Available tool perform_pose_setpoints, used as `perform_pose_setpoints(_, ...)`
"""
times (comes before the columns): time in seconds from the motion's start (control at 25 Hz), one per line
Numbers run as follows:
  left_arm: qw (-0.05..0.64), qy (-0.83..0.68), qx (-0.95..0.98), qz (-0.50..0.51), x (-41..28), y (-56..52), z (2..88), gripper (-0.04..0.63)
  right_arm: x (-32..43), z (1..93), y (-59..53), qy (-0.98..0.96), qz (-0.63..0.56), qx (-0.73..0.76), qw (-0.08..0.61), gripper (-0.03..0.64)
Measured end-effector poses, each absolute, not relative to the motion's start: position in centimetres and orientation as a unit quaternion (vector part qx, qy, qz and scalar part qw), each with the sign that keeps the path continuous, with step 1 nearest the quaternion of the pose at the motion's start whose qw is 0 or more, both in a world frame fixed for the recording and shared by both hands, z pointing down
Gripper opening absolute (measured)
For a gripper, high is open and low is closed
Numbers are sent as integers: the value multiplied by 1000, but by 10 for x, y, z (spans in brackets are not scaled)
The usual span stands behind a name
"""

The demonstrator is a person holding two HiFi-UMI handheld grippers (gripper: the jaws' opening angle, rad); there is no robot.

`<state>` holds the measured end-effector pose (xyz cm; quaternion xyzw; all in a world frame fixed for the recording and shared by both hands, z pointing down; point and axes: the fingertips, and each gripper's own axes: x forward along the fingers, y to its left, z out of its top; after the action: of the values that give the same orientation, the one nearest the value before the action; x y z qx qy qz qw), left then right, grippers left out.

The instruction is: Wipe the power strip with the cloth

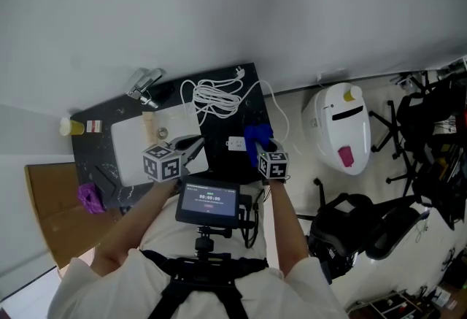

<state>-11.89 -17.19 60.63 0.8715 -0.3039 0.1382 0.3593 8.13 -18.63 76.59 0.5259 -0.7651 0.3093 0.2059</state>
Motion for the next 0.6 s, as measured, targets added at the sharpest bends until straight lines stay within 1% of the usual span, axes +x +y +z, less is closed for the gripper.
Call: perform_pose_setpoints(0.6,360,-313,869,131,-121,-172,603,9,115,765,-181,-749,307,548,210,107)
